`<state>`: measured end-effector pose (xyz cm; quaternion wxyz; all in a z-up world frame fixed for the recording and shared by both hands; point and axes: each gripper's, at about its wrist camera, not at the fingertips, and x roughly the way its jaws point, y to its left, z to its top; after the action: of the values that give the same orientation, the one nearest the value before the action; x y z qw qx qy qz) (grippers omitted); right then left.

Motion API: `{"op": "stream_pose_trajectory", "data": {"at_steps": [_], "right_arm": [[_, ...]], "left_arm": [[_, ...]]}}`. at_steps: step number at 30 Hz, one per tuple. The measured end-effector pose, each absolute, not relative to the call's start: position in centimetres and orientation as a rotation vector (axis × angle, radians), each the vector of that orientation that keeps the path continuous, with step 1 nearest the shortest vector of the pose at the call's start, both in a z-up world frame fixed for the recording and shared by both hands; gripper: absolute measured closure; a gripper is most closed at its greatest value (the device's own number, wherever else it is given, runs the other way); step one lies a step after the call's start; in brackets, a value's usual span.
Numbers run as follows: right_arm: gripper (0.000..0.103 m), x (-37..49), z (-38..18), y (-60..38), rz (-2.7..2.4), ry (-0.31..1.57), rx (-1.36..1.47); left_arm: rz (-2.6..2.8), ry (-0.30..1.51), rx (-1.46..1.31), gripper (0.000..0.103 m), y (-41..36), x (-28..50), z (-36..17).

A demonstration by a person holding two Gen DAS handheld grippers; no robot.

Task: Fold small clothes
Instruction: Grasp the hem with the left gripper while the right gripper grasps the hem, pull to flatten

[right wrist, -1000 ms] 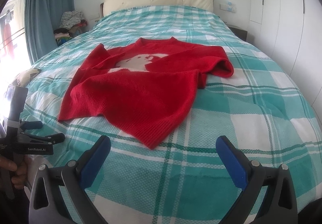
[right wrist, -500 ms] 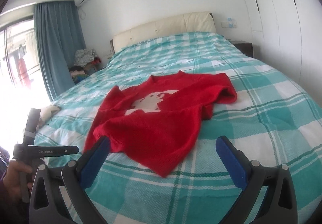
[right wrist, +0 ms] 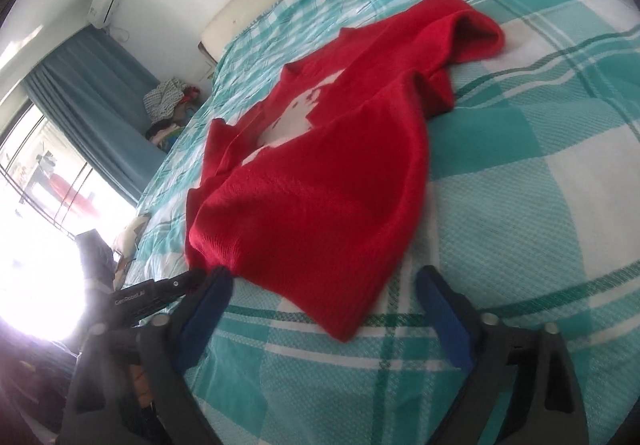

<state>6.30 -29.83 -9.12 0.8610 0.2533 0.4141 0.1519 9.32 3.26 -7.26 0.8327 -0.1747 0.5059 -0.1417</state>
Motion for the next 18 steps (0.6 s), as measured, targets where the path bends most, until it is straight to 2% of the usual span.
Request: {"op": "stream_pose_trajectory", "data": {"at_steps": [1, 2, 8, 11, 15, 18], "right_arm": [[0.071, 6.8, -9.5, -29.5, 0.31, 0.898, 0.514], [0.098, 6.9, -9.9, -29.5, 0.282, 0.919, 0.495], [0.099, 2.1, -5.1, -31.5, 0.354, 0.869, 0.532], [0.099, 0.0, -3.9, -31.8, 0.366, 0.899, 0.498], [0.099, -0.1, -8.2, -31.8, 0.261, 1.018, 0.418], [0.099, -0.4, -9.9, -31.7, 0.238, 1.015, 0.397]], "left_arm": [[-0.301, 1.076, -0.398, 0.1, 3.8, 9.1, -7.1], [-0.302, 1.078, -0.417, 0.1, 4.4, 8.8, -6.7], [-0.365, 1.034, -0.445, 0.101, 8.6, 3.2, -1.3], [-0.386, 1.068, -0.415, 0.101, 8.6, 2.1, -1.2], [-0.358, 1.115, -0.352, 0.101, 7.8, 2.1, -3.8], [-0.34, 1.122, -0.318, 0.101, 7.9, 1.3, -5.2]]}}
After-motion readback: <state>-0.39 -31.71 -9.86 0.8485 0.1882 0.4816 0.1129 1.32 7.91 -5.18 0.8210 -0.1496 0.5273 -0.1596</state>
